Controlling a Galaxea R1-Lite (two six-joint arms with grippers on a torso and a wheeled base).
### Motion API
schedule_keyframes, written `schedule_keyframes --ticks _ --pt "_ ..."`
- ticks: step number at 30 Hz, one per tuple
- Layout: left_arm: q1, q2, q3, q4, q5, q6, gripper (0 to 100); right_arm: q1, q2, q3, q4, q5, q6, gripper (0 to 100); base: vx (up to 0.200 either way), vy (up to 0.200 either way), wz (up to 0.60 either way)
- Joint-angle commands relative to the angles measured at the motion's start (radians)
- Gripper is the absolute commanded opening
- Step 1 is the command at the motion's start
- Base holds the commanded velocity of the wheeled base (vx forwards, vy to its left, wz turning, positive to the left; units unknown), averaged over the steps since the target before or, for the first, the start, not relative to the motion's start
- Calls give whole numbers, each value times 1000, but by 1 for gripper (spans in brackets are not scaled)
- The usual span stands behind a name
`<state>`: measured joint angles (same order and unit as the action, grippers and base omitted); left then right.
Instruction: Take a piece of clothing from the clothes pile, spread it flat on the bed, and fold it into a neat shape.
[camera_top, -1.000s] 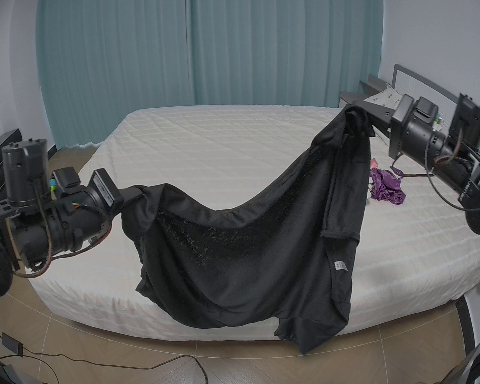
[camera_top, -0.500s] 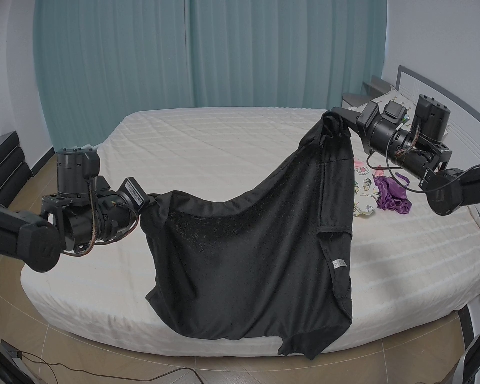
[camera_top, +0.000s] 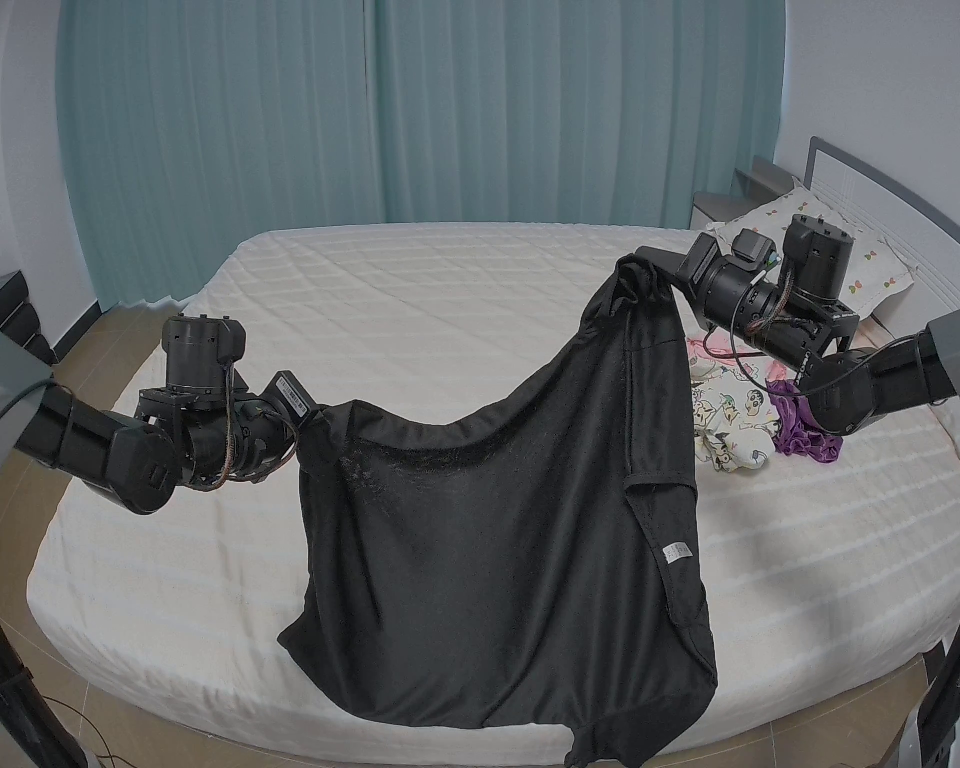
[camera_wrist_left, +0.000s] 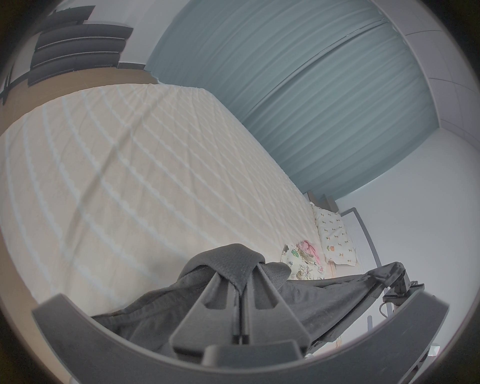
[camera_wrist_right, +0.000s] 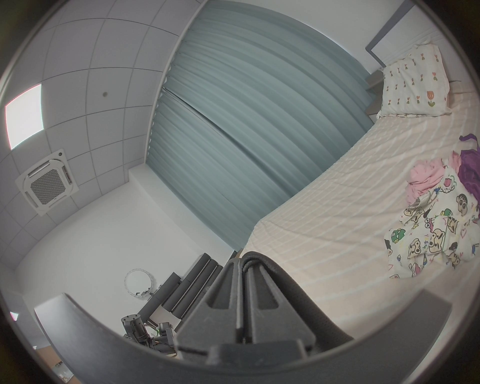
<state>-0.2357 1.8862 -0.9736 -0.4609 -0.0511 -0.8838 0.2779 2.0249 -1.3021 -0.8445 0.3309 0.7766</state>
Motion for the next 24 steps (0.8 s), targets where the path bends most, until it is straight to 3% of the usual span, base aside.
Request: schedule_keyframes --ticks 1,6,13,14,24 --pt "21 100 -45 1 -3 -3 0 1 75 -9 -1 -3 -5 0 200 0 0" --pt "36 162 -76 1 -3 -27 0 1 136 -29 -1 -24 -13 0 200 0 0" --pt "38 287 -106 -1 -6 -37 0 7 256 -63 -4 -107 -14 0 0 0 0" --pt "39 304 -116 -1 -9 -37 100 9 270 -68 -7 -118 -14 100 0 0 0" --pt "47 418 -214 -9 2 -98 100 11 456 -138 -11 -262 -37 100 0 0 0"
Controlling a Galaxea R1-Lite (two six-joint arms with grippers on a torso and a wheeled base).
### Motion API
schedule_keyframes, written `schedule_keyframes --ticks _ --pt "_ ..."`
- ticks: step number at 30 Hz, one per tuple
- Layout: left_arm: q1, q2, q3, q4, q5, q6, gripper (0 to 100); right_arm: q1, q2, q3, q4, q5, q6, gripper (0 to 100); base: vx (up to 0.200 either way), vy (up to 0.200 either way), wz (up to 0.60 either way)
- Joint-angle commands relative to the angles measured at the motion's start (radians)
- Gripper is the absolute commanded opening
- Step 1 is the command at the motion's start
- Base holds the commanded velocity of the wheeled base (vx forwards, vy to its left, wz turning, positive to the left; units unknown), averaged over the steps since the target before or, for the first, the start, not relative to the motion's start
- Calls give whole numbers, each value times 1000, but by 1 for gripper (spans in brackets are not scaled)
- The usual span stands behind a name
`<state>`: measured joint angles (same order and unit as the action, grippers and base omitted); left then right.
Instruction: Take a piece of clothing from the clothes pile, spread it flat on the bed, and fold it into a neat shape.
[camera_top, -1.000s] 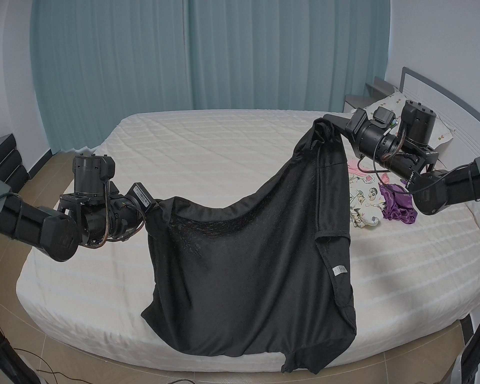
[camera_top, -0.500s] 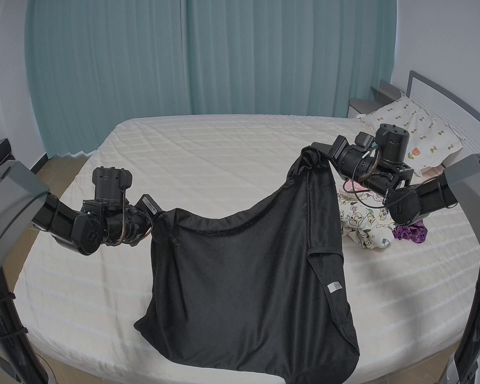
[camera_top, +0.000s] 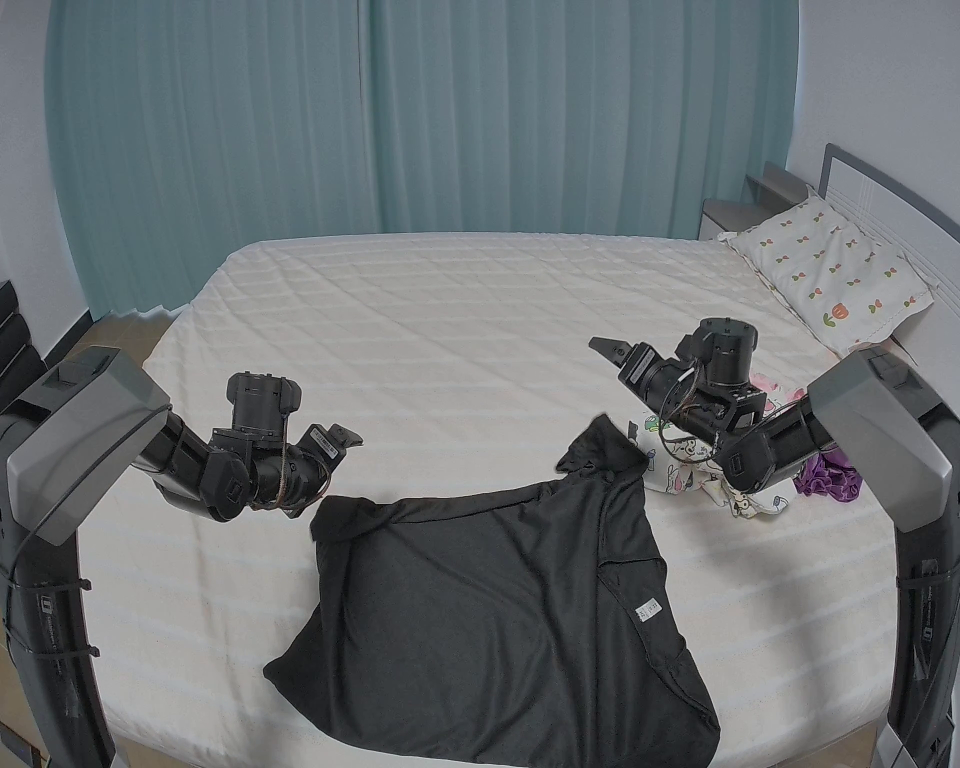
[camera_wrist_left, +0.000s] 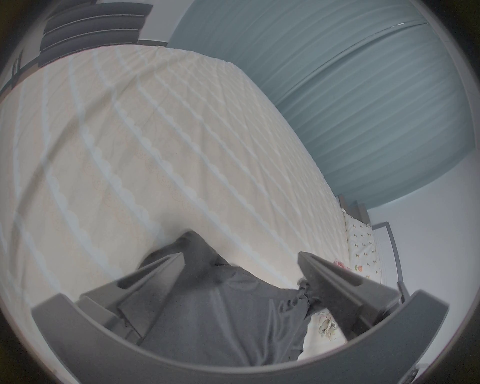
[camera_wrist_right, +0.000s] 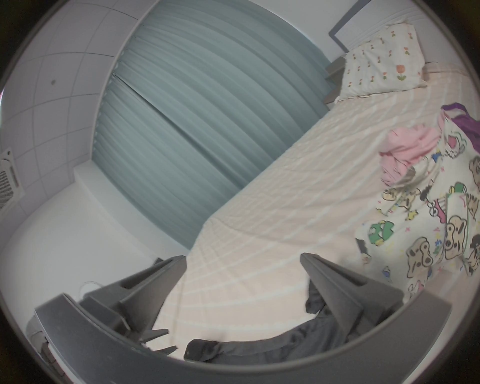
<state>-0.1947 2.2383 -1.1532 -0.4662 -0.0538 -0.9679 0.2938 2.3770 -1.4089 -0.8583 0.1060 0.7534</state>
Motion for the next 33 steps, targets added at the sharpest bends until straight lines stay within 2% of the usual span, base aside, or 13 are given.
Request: schedule_keyframes --ticks 1,9,12,13,19,25,29,33 --pt "14 67 -36 -3 5 -14 100 -12 116 -39 5 -52 -20 100 0 0 0" --pt "44 58 -10 -3 -3 -17 100 -38 113 21 102 -65 -37 100 0 0 0" --pt "44 61 -10 -3 -9 -11 100 -38 108 59 99 -65 -37 100 0 0 0" --pt "44 73 -19 1 -11 8 100 -38 80 127 99 -57 -37 100 0 0 0" --pt "41 135 -49 4 -8 80 100 -42 33 254 88 -45 -17 100 0 0 0" --pt "40 164 -56 9 -3 97 100 -51 7 350 44 -45 27 100 0 0 0" --pt "37 179 -46 9 14 140 100 -50 4 401 5 -45 29 100 0 0 0" --pt "34 175 -39 12 22 144 100 -47 4 446 -36 -45 29 100 0 0 0"
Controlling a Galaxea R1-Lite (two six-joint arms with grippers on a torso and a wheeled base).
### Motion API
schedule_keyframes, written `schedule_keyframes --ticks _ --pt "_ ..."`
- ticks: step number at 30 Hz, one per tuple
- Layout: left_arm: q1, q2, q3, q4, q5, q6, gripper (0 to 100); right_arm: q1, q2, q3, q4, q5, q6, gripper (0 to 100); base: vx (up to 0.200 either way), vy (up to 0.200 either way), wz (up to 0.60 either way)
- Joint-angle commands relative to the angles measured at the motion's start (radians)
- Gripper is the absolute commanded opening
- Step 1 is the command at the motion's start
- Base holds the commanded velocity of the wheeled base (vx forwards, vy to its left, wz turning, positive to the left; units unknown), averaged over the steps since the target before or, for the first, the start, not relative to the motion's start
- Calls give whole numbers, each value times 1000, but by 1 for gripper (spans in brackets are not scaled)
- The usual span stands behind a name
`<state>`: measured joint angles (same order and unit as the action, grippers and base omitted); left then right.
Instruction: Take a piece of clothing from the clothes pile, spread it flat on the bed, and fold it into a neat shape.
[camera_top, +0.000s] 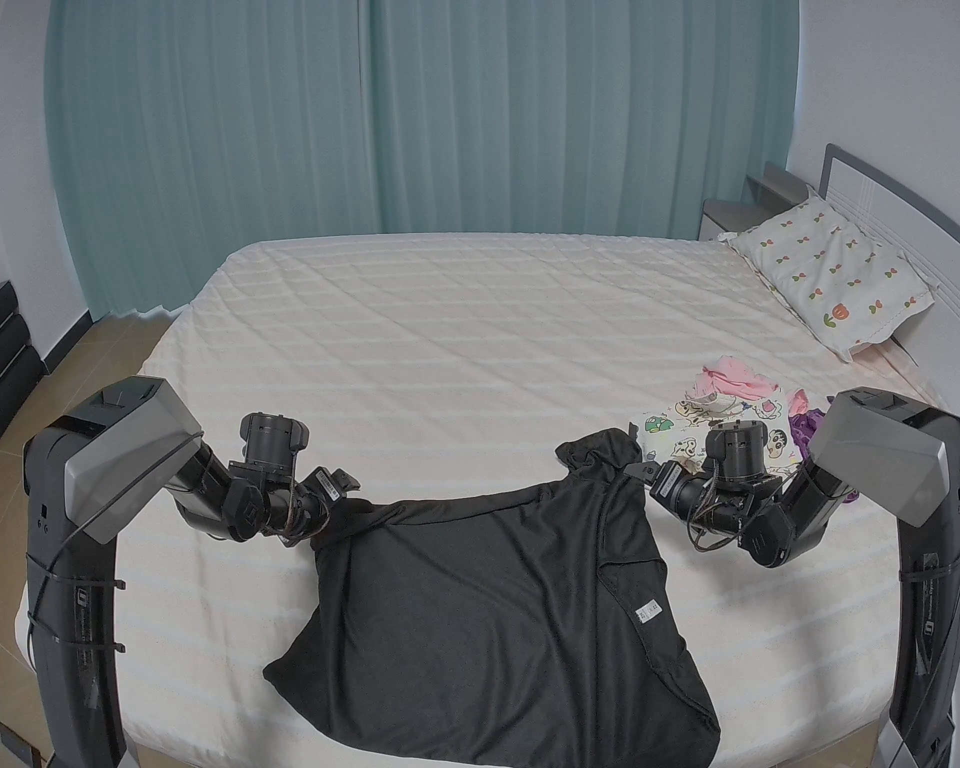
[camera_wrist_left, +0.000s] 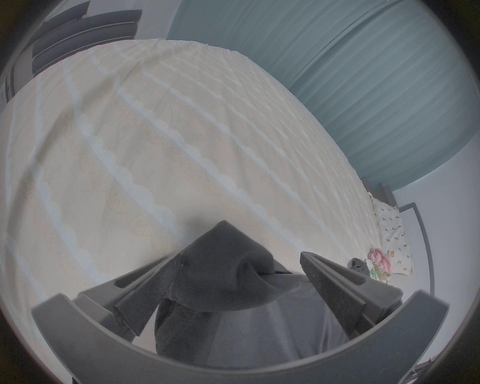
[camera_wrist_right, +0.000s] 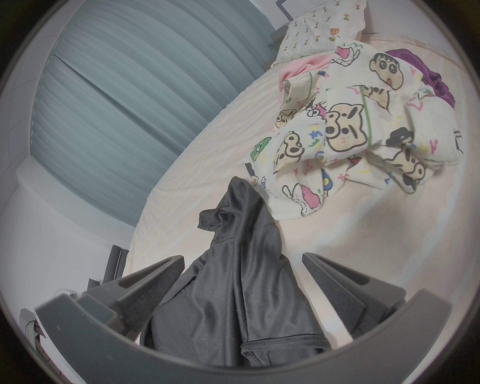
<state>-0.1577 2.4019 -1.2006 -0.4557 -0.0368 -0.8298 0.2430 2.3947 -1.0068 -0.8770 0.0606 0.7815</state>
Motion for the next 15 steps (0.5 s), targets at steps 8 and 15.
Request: schedule_keyframes --ticks 8,15 --pt "-11 8 52 9 38 66 100 2 -12 79 -40 1 4 100 0 0 0" --pt "-14 13 23 29 51 74 0 6 -12 82 -42 1 7 100 0 0 0"
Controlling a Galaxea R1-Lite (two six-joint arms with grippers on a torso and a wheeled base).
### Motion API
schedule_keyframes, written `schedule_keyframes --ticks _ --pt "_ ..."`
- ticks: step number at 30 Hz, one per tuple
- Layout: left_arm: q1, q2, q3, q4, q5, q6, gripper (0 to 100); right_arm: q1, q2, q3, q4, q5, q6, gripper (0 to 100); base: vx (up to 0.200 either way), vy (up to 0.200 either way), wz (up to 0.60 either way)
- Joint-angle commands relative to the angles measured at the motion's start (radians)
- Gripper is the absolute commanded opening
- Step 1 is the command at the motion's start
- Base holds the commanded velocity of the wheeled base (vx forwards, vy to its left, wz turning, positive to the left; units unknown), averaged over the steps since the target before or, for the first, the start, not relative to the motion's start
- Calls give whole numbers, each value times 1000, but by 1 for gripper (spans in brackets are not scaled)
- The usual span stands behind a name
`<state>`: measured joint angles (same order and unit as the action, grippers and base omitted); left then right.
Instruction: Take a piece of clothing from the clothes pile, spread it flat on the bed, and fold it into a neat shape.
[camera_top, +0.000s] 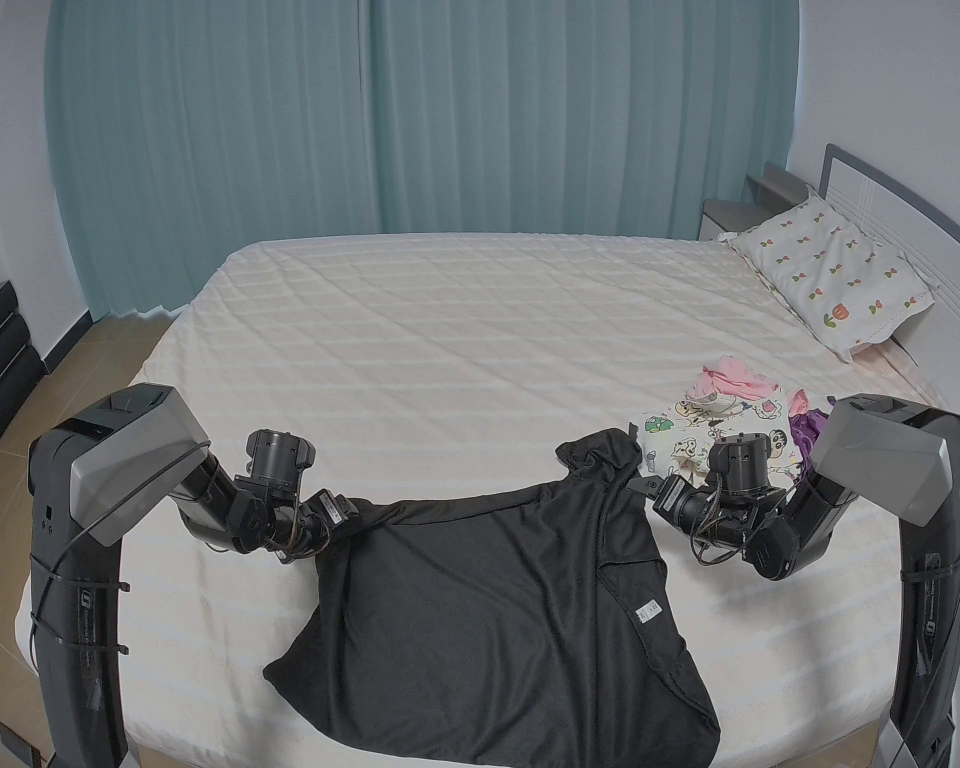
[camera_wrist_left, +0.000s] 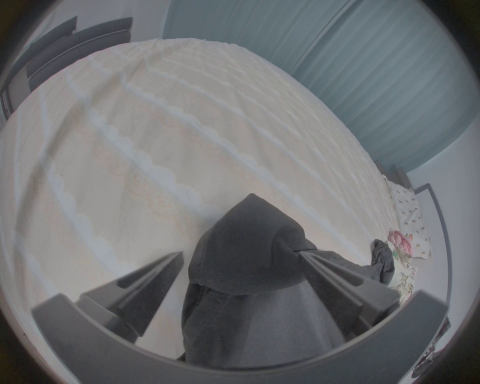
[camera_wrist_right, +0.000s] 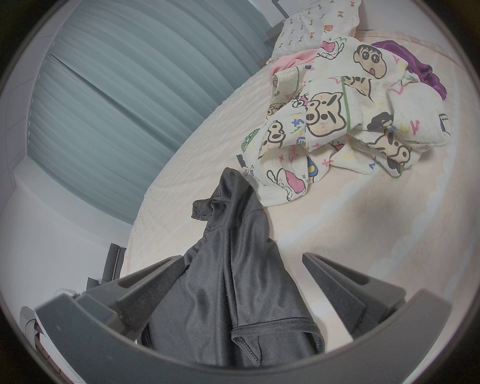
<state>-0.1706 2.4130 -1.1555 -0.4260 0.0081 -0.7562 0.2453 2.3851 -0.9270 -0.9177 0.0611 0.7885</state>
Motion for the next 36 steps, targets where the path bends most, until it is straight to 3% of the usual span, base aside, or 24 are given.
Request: schedule_keyframes --ticks 1,10,15,28,29,36 --pt "-1 2 -30 1 7 0 0 3 -3 2 -1 0 0 100 0 0 0" --pt "13 2 -131 -2 82 -9 0 0 -3 -1 -3 0 14 100 0 0 0" --pt "42 80 -305 0 165 -23 0 0 6 -23 -41 0 34 100 0 0 0" --pt "63 152 -477 3 173 -28 0 -1 37 -33 -38 31 18 100 0 0 0" --pt "68 156 -483 4 173 -28 100 -1 43 -32 -36 33 8 100 0 0 0" --pt "76 163 -467 26 173 -29 100 -1 89 -23 -35 39 -68 100 0 0 0"
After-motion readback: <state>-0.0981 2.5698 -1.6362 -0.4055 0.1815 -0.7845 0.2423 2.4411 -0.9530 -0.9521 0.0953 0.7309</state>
